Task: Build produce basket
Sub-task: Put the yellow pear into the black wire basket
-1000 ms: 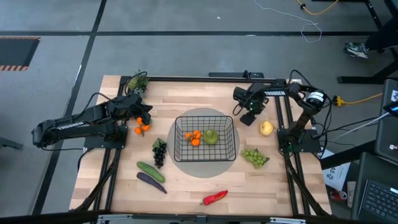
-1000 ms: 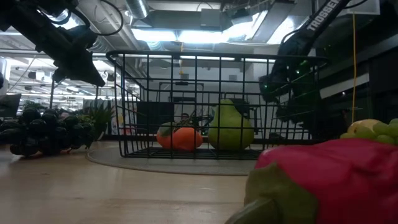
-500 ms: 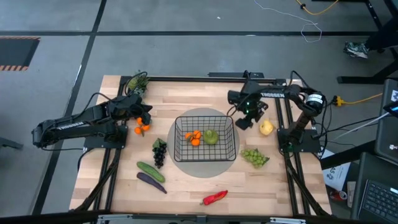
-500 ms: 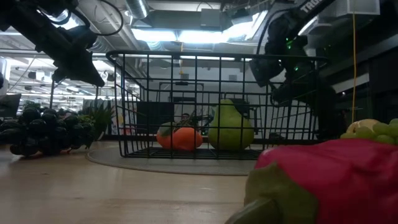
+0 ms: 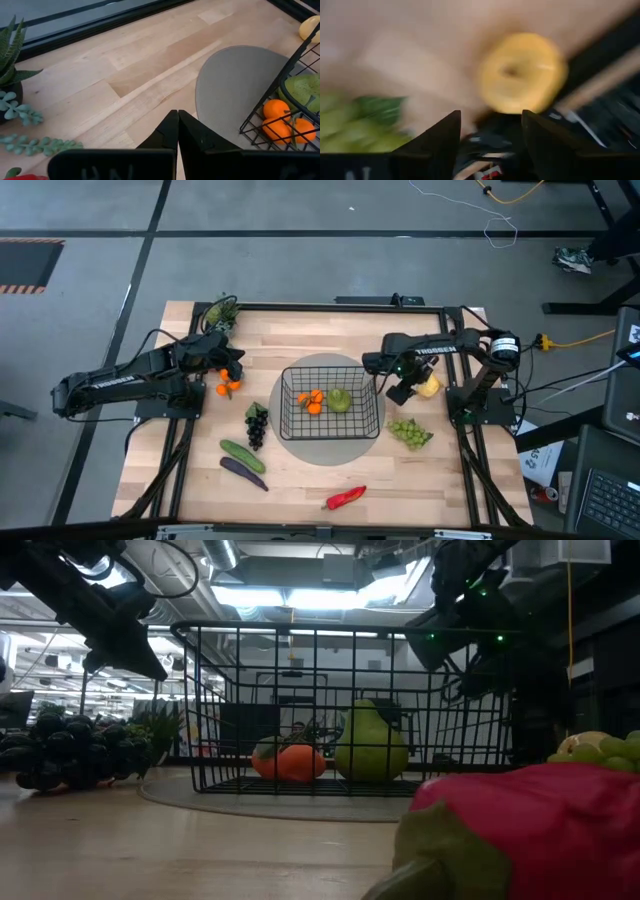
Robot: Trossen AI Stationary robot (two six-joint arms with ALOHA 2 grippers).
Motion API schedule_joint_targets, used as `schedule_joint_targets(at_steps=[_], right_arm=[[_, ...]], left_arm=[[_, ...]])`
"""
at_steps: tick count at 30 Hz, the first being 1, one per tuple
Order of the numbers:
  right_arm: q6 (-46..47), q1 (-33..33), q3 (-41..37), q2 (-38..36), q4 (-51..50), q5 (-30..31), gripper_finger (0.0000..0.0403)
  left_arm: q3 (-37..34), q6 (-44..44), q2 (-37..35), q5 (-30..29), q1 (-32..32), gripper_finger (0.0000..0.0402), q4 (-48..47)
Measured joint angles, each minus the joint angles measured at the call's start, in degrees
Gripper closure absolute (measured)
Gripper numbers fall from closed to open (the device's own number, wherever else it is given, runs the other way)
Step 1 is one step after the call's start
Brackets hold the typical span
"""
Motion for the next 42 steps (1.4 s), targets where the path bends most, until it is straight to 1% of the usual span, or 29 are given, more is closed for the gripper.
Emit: schedule_joint_targets(at_steps=[2, 3, 7, 9, 12, 17, 23, 27, 28, 30, 33, 39, 42], right_arm=[[3.8, 0.0, 0.0, 0.0, -3.5, 3.5, 0.0191], [4.9, 0.0, -0.2, -0.1, -3.4, 4.7, 0.0191], [2.8, -1.4, -3.0, -2.3, -0.9, 3.7, 0.0191], [2.8, -2.7, -5.3, -3.7, -1.7, 3.8, 0.0191], [3.4, -4.7, -9.0, -7.9, -2.0, 3.6, 0.0191], [4.7, -6.7, -14.2, -16.4, 1.6, 1.2, 0.0191], [9.3, -6.9, -17.6, -27.5, 8.8, 1.0, 0.0191], [13.0, -6.9, -22.0, -32.3, 13.1, -0.4, 0.0191], [13.3, -6.9, -22.2, -32.7, 13.9, -1.3, 0.0191], [13.7, -6.8, -21.4, -33.5, 17.1, -1.3, 0.0194], [16.0, -6.8, -21.1, -33.5, 20.2, 1.4, 0.0200], [27.3, -6.5, -20.9, -31.4, 19.0, 3.2, 0.0213], [30.4, -6.3, -20.9, -30.1, 19.2, 4.7, 0.0218]], left_arm=[[0.0, 0.0, 0.0, 0.0, 0.0, 0.0401, 0.0], [0.0, 0.3, 0.0, 0.0, 0.0, 0.0401, 0.0], [0.0, 1.4, 0.0, 0.0, 0.0, 0.0401, 0.0], [0.0, 1.4, 0.0, 0.0, 0.0, 0.0401, 0.0], [0.0, 1.4, 0.0, 0.0, 0.0, 0.0401, 0.0], [0.0, 1.4, 0.0, -0.2, 0.0, 0.0401, 0.0], [0.0, 1.4, 0.0, -1.4, 0.0, 0.0401, 0.0], [0.0, 1.4, 0.0, -1.4, 0.0, 0.0401, 0.0], [0.0, 1.4, 0.0, -1.4, 0.0, 0.0401, 0.0], [0.0, 1.4, 0.0, -1.4, 0.0, 0.0401, 0.0], [0.0, 1.4, 0.0, -1.5, 0.0, 0.0401, 0.0], [0.0, 1.4, 0.0, -1.5, 0.0, 0.0401, 0.0], [0.0, 1.4, 0.0, -1.5, 0.0, 0.0401, -0.1]])
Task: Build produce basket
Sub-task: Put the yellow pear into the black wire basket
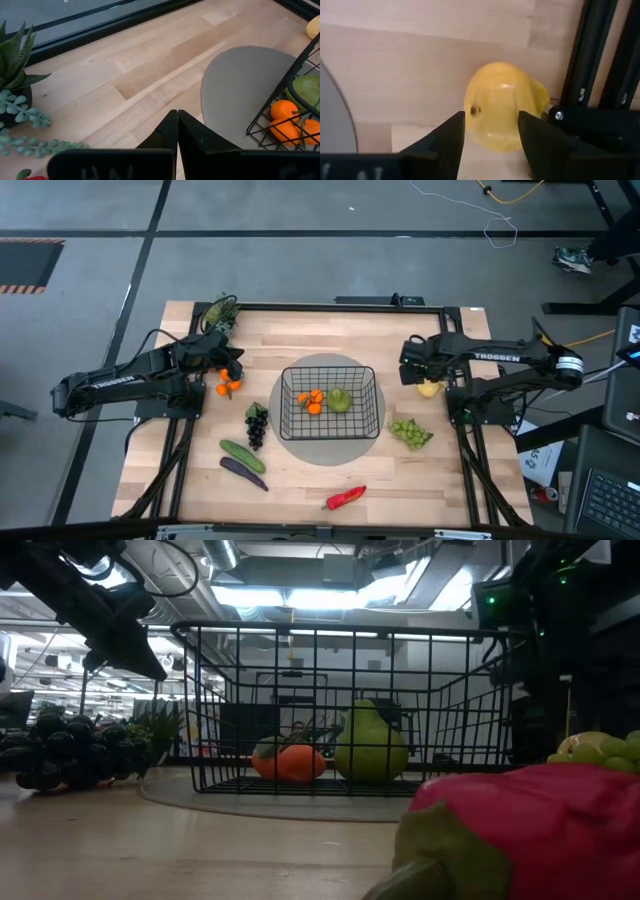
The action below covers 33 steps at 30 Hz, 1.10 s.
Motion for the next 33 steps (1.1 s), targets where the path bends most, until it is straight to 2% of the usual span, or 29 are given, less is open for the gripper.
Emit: schedule_joint_targets(at_steps=[4, 11, 13, 22, 27, 30, 33], right_arm=[[1.6, 0.0, 0.0, 1.6, -0.2, 2.8, 0.0219], [3.0, 0.0, 0.0, 4.8, -1.2, 2.7, 0.0219], [0.9, 0.0, 0.0, 5.7, -1.2, 2.6, 0.0219], [-25.3, 0.0, 0.0, 7.9, 3.2, 1.4, 0.0219], [-42.3, 0.0, 0.0, 7.9, 12.2, 0.8, 0.0219], [-53.1, 0.0, 0.0, 7.9, 18.8, -1.7, 0.0219], [-55.4, 0.1, 0.5, 7.9, 20.2, -1.0, 0.0219]], left_arm=[[0.0, 0.0, 0.0, 0.0, 0.0, 0.0401, 0.0], [0.0, 1.0, 0.0, 0.0, 0.0, 0.0401, 0.0], [0.0, 1.7, 0.0, 0.0, 0.0, 0.0401, 0.0], [0.0, 2.1, 0.0, 0.0, 0.0, 0.0401, 0.0], [0.0, 1.6, 0.0, 0.0, 0.0, 0.0401, 0.0], [0.0, 1.5, 0.0, 0.0, 0.0, 0.0401, 0.0], [0.0, 1.4, 0.0, 0.0, 0.0, 0.0401, 0.0]])
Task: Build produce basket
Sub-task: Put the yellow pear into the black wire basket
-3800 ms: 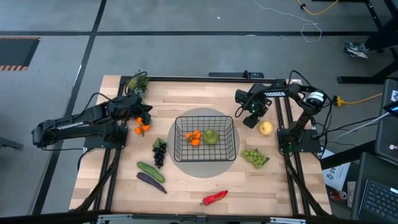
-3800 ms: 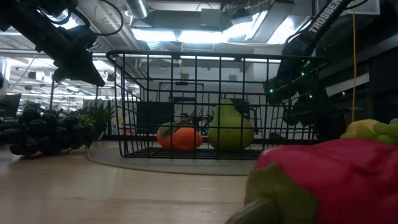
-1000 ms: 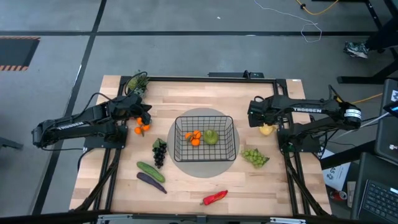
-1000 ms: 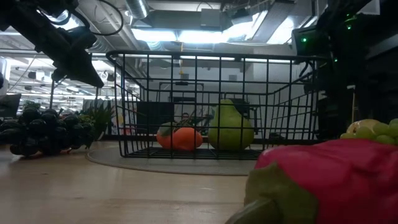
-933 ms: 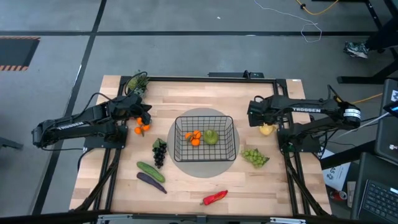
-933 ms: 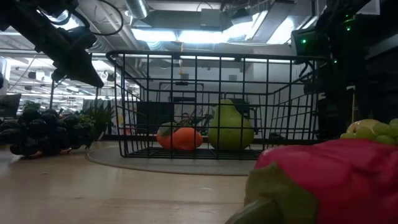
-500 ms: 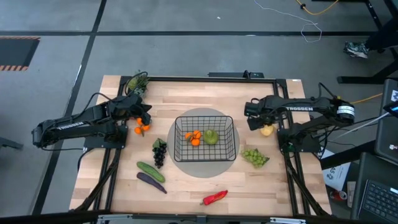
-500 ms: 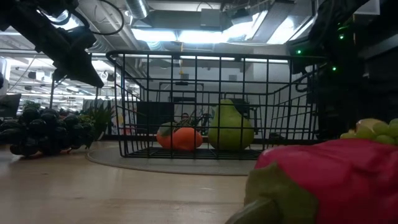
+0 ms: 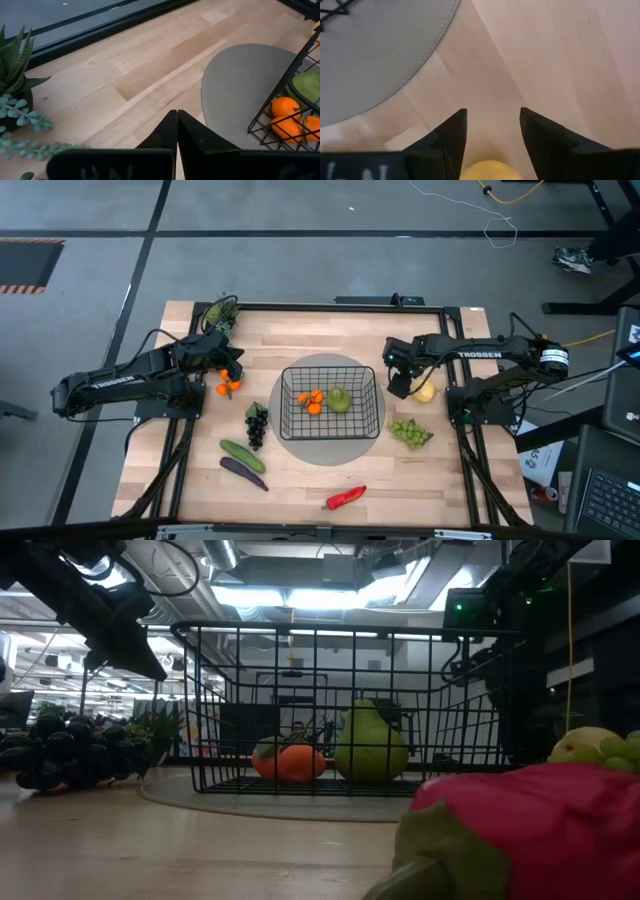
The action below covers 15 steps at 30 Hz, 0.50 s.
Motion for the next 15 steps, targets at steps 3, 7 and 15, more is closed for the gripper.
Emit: schedule_joint_targets(at_steps=[3, 7, 15], right_arm=[[9.2, -0.1, 2.6, 0.0, -5.2, 6.7, 0.0219], [29.9, 0.0, 7.2, 0.0, -18.3, 5.9, 0.0219], [50.6, 6.7, 7.6, -0.1, -25.4, -6.7, 0.0219]], left_arm=[[0.0, -0.3, 0.0, 0.0, 0.0, 0.0401, 0.0], [0.0, -0.4, 0.0, 0.0, 0.0, 0.0401, 0.0], [0.0, -0.3, 0.0, 0.0, 0.0, 0.0401, 0.0]])
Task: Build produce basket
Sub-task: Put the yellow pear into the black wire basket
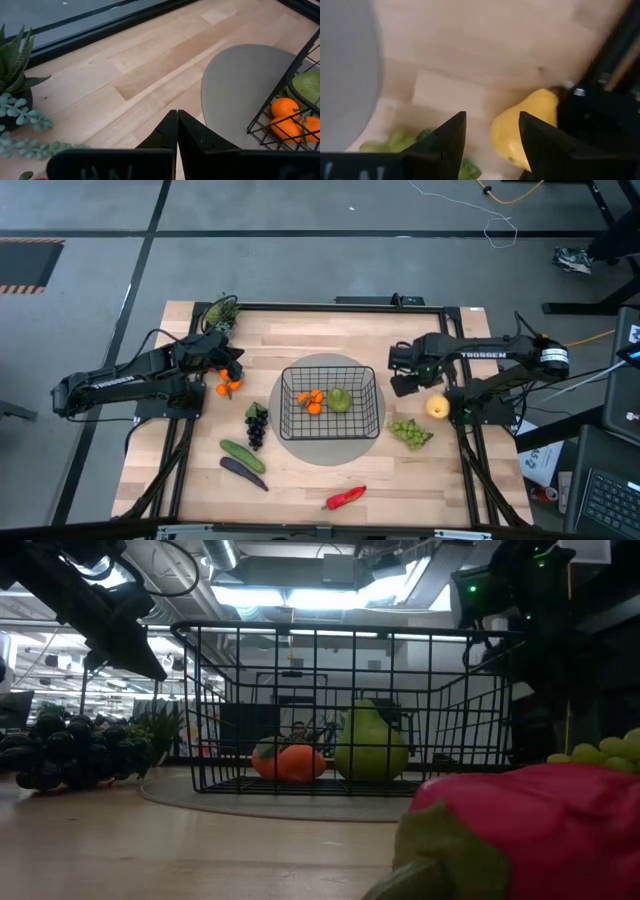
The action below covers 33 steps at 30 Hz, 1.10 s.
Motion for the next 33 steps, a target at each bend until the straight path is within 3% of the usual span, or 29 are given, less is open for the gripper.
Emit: schedule_joint_targets(at_steps=[4, 9, 18, 26, 33], right_arm=[[9.7, 4.2, -0.7, 0.0, -2.7, 1.0, 0.0219], [17.4, 10.5, -1.5, 0.1, -2.4, -4.9, 0.0219], [25.8, 18.2, -1.5, 0.2, -2.9, -9.2, 0.0219], [32.0, 19.5, -8.3, 0.2, 4.0, -7.4, 0.0219], [32.0, 17.5, -13.7, 0.2, 7.7, 0.3, 0.0219]], left_arm=[[0.0, 0.4, 0.0, 0.0, 0.0, 0.0401, 0.0], [0.0, 0.4, 0.0, 0.0, 0.0, 0.0401, 0.0], [0.0, 0.4, 0.0, -0.9, 0.0, 0.0401, 0.0], [0.0, 0.5, 0.0, -1.0, 0.0, 0.0401, 0.0], [0.0, 0.5, 0.0, -1.0, 0.0, 0.0401, 0.0]])
